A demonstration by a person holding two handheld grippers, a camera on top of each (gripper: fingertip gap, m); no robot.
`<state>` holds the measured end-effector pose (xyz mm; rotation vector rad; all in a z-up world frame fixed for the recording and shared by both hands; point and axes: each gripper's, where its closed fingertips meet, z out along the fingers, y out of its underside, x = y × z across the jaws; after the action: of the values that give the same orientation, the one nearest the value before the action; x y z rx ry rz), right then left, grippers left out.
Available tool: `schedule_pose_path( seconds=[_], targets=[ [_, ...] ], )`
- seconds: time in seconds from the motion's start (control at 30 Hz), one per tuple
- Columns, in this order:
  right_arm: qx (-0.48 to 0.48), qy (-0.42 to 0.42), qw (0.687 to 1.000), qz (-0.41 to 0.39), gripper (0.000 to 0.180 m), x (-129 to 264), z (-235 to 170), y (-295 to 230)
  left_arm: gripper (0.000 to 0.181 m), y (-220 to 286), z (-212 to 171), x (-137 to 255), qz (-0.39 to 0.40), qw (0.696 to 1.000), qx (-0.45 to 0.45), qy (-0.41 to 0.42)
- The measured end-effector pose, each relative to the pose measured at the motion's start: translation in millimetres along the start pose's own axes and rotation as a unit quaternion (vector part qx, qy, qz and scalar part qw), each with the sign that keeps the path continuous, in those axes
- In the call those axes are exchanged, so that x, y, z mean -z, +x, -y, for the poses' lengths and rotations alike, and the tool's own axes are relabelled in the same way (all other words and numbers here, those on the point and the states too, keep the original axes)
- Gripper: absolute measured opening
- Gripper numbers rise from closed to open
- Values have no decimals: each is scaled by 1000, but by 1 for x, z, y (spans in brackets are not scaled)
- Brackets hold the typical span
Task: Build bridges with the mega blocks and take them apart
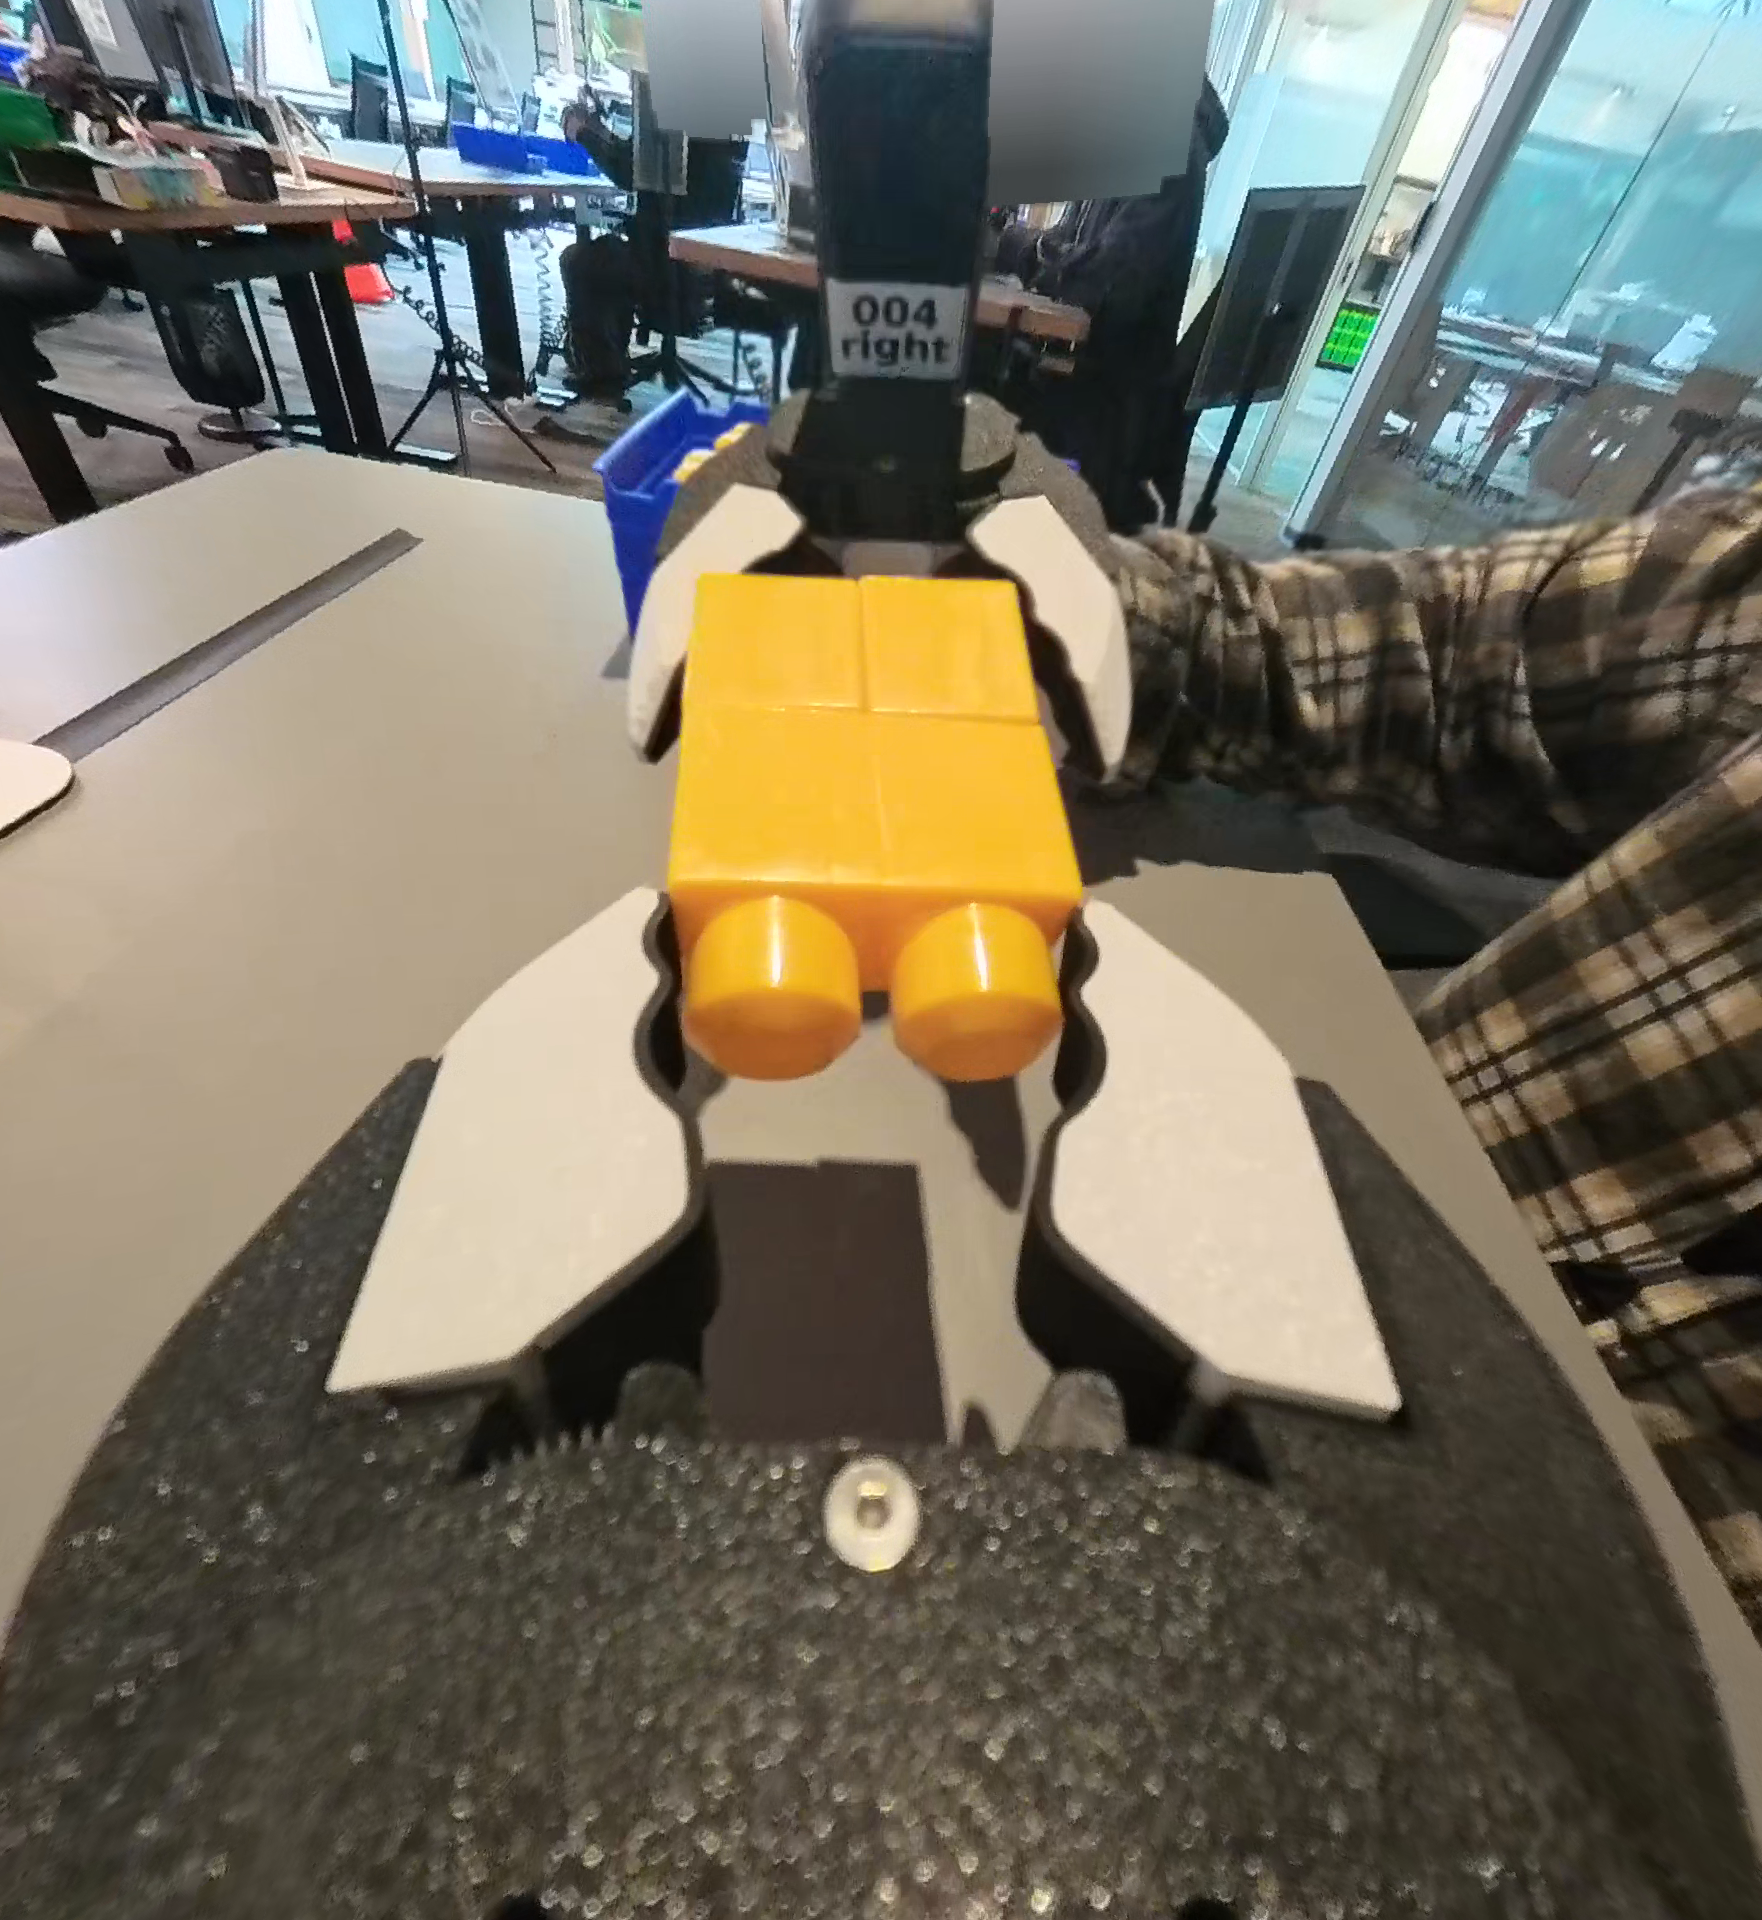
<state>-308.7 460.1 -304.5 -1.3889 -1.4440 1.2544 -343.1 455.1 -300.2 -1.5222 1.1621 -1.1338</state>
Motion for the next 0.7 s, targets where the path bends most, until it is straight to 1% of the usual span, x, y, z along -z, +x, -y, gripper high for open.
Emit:
schedule_pose_path(
  seconds=[0.13,0.17,0.2,0.3,0.4,0.47,0.5,0.57,0.6,0.63,0.7],
  targets=[
    [-8,35,999,-15,106,-11,6,2,70,4,-4,-5,-10,1000,0,-12],
    [-5,34,999,-11,100,-13,6,1,70,6,-6,-7,-14,1000,1,-16],
    [3,32,999,1,81,-14,6,-3,70,7,-6,-7,-16,1000,1,-17],
    [13,31,999,-3,78,-14,7,-3,70,8,-4,-6,-20,1000,-1,-10],
    [16,67,998,-8,77,-13,15,-5,71,10,9,-3,-28,999,6,32],
    [11,83,996,-12,77,-12,19,-5,71,10,13,-1,-31,998,10,46],
    [8,86,996,-15,76,-12,20,-5,72,10,13,-2,-28,999,9,46],
    [-2,96,995,-19,76,-9,23,-3,80,10,11,-4,-22,999,5,37],
    [-9,102,995,-20,76,-8,24,-2,81,11,10,-5,-22,999,0,32],
    [-16,109,994,-16,76,-7,25,-2,77,14,10,-6,-24,999,-8,27],
    [-26,105,994,-13,75,-11,20,-3,43,23,8,-10,-39,999,-26,21]
  ],
)
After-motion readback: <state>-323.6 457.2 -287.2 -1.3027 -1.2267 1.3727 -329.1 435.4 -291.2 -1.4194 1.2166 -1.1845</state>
